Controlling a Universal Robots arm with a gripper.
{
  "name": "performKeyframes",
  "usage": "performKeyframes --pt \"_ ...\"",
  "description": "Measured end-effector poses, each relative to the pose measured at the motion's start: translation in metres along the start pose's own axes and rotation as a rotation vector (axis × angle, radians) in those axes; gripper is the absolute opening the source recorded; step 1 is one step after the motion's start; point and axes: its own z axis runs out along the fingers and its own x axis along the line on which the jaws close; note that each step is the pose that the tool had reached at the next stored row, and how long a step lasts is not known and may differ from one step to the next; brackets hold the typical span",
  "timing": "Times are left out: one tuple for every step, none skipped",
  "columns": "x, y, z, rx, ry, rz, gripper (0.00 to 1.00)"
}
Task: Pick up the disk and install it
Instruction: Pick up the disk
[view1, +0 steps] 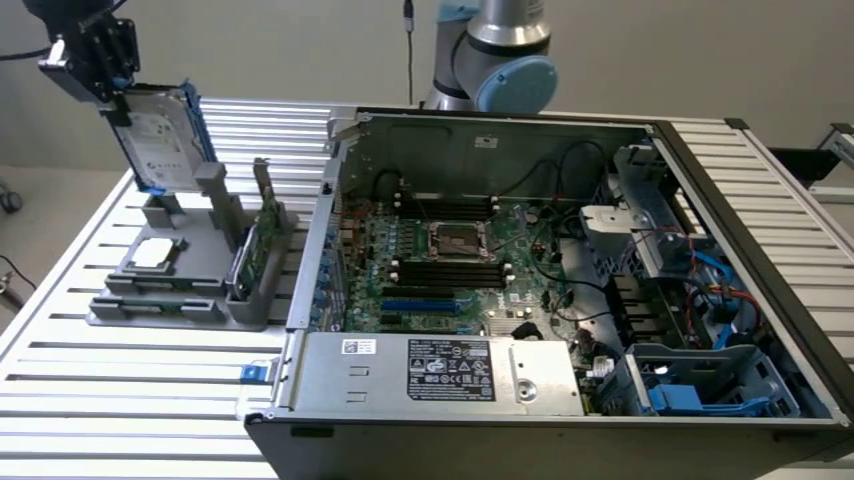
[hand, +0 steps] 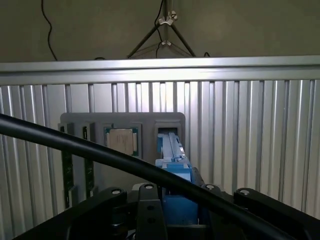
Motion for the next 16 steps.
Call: performKeyframes --pt "0.000 0.0000 -0.0042 -0.0002 0.0001 0.000 0.33" --pt "0.000 0.0000 -0.0076 0.0000 0.0000 0.000 0.33" --pt "0.000 -0.0001 -0.0108 0.0001 0.0000 0.000 0.33" --pt "0.000 -0.0002 -0.0137 0.0000 0.0001 -0.001 0.33" --pt "0.001 -0.0003 -0.0169 -0.0001 0.0001 -0.001 0.33" --pt "0.001 -0.0006 -0.0201 0.0000 0.0000 -0.001 0.33" --pt "0.001 -0.0012 -0.0239 0.0001 0.0000 -0.001 0.33" --pt "0.001 -0.0021 -0.0284 -0.0001 0.0001 -0.001 0.33" --pt "0.001 -0.0035 -0.0329 0.0000 0.0000 -0.001 0.33" --pt "0.001 -0.0051 -0.0374 0.0000 0.0000 -0.001 0.33" --pt "0.001 -0.0076 -0.0423 -0.0001 -0.0001 -0.002 0.33" --pt "0.001 -0.0102 -0.0468 -0.0001 -0.0002 -0.002 0.33" --pt "0.001 -0.0129 -0.0513 -0.0002 -0.0003 -0.002 0.33" --pt "0.002 -0.0156 -0.0558 -0.0002 -0.0005 -0.002 0.33" --pt "0.002 -0.0183 -0.0601 -0.0002 -0.0006 -0.002 0.33" --pt "0.002 -0.0211 -0.0646 -0.0004 -0.0007 -0.002 0.33"
